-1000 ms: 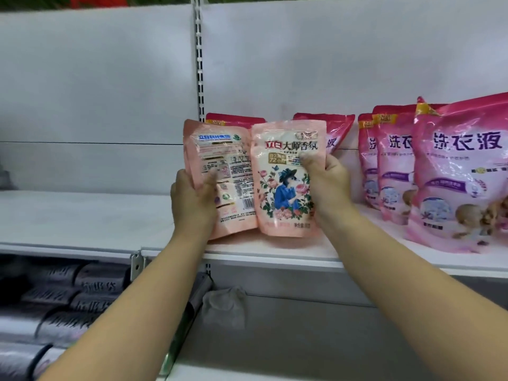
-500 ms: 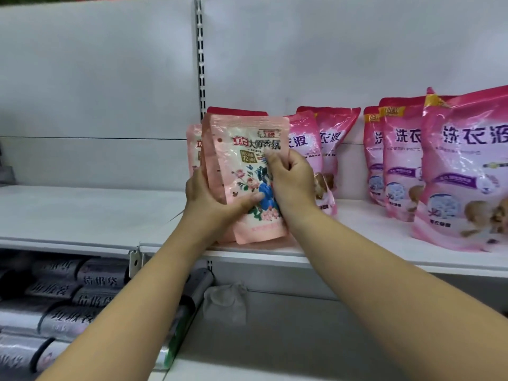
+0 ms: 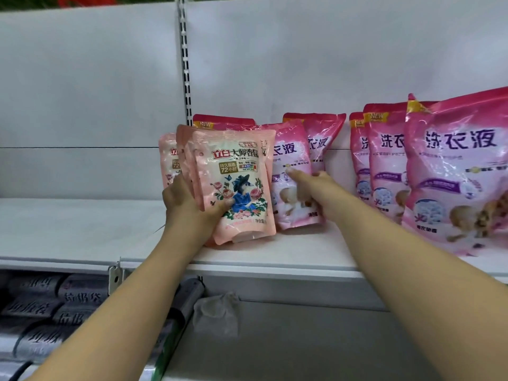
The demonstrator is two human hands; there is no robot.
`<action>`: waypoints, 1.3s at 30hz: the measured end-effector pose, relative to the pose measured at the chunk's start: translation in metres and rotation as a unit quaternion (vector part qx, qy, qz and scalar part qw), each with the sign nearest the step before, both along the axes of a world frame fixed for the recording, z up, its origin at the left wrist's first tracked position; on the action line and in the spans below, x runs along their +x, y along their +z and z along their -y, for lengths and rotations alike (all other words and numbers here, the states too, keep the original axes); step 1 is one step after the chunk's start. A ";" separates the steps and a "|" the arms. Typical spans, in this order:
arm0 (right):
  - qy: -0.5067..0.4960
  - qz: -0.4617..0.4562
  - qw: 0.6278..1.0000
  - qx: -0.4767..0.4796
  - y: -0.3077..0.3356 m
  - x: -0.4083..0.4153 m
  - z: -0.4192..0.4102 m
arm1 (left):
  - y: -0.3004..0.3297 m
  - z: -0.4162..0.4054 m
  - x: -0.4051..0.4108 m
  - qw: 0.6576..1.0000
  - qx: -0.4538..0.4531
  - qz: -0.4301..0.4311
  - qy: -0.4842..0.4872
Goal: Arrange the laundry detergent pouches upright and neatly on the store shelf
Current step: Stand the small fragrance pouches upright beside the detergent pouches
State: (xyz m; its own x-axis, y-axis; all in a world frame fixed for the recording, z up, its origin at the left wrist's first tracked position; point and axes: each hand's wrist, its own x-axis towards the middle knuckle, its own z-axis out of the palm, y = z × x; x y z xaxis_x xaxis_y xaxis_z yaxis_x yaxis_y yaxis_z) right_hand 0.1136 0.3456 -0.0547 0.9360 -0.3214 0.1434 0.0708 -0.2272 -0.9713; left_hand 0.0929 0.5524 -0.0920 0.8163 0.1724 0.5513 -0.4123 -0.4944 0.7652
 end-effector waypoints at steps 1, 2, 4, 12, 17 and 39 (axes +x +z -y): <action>0.005 0.009 1.000 0.006 -0.002 0.001 0.001 | 0.000 0.000 -0.001 1.000 -0.003 -0.002 0.000; 0.001 0.030 0.999 0.026 -0.002 0.002 0.002 | 0.000 0.000 -0.001 1.000 -0.008 -0.005 -0.004; -0.014 0.058 0.995 0.082 -0.003 0.002 0.006 | 0.000 -0.001 -0.003 1.000 -0.016 -0.001 -0.021; -0.119 0.180 0.975 0.042 0.003 -0.017 0.022 | -0.002 -0.002 -0.009 0.996 -0.071 0.011 -0.061; -0.178 0.207 0.959 0.079 0.000 -0.021 0.033 | -0.003 -0.004 -0.011 0.996 -0.070 0.016 -0.060; -0.005 0.208 0.976 -0.058 -0.003 -0.073 -0.013 | -0.004 -0.004 -0.009 0.983 -0.156 0.001 -0.093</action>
State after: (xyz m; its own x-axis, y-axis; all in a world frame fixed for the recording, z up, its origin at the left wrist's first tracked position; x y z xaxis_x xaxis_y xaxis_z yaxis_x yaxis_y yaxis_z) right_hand 0.0407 0.3591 -0.0579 0.7863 -0.2890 0.5461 0.4501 -0.3375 -0.8267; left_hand 0.0839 0.5567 -0.0958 0.8485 0.1802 0.4976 -0.4759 -0.1516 0.8664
